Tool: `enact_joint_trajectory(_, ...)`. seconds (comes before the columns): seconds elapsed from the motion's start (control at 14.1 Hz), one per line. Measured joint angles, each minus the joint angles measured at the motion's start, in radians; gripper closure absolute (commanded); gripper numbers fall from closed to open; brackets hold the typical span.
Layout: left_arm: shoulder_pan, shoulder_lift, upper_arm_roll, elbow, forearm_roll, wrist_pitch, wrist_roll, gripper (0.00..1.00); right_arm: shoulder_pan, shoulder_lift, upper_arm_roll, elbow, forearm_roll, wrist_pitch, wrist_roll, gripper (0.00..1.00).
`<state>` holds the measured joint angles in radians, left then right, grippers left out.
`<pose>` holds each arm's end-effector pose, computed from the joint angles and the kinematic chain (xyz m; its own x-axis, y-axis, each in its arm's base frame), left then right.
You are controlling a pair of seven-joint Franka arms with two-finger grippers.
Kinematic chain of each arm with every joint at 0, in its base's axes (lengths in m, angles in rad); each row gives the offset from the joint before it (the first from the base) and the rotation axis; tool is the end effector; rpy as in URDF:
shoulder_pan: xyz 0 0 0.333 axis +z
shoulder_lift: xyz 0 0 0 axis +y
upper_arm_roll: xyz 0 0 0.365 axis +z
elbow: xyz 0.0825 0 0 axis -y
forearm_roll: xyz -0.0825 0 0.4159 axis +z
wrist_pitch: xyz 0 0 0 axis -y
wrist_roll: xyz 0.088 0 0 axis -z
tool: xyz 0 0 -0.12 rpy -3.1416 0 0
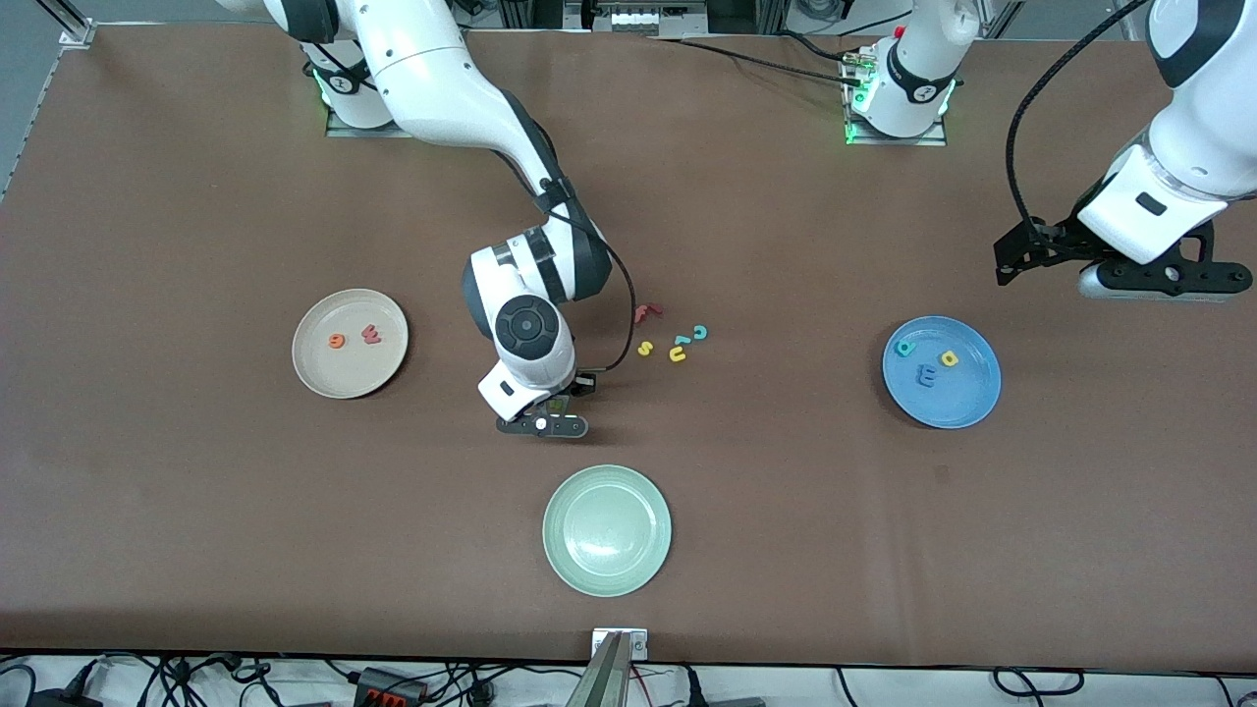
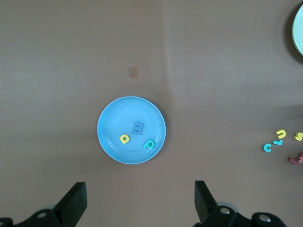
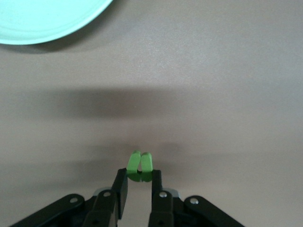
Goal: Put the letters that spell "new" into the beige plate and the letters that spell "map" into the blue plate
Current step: 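Lift the green letter and carry it toward the white plate with the right gripper, then lower the green letter onto the white plate and open the right gripper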
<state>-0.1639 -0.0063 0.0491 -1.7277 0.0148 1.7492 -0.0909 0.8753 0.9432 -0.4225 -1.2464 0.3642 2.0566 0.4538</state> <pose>0.5913 -0.0666 0.6002 0.9992 -0.0265 0.0290 -0.0261 -0.9996 -0.0117 0.6708 0.4549 0.2141 0.9988 -0.0330 -0.0350 -0.0313 -0.9983 0.0483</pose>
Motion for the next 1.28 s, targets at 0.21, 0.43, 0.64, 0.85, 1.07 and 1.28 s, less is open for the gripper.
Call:
enact_joint_trajectory(0.21,-0.002,0.000,-0.016,0.000,0.000,-0.002,-0.001,0.00,-0.041,-0.018,-0.002,-0.002,0.000,-0.075,-0.050,0.87)
enact_joint_trajectory(0.43,-0.002,0.000,-0.021,0.000,0.000,-0.007,-0.001,0.00,-0.114,-0.058,-0.005,-0.006,0.000,-0.232,-0.116,0.87)
enact_joint_trajectory(0.64,-0.002,0.000,-0.021,0.000,0.000,-0.008,-0.001,0.00,-0.147,-0.090,-0.008,-0.025,0.000,-0.329,-0.126,0.87)
enact_joint_trajectory(0.85,-0.002,0.000,-0.021,0.000,0.000,-0.009,-0.001,0.00,-0.151,-0.097,-0.013,-0.058,-0.010,-0.373,-0.184,0.86)
enact_joint_trajectory(1.07,-0.002,0.000,-0.022,0.000,0.000,-0.010,-0.001,0.00,-0.150,-0.097,-0.015,-0.063,-0.096,-0.385,-0.372,0.86)
enact_joint_trajectory(1.28,-0.002,0.000,-0.022,0.000,0.000,-0.011,-0.001,0.00,-0.145,-0.100,-0.015,-0.063,-0.114,-0.390,-0.482,0.86)
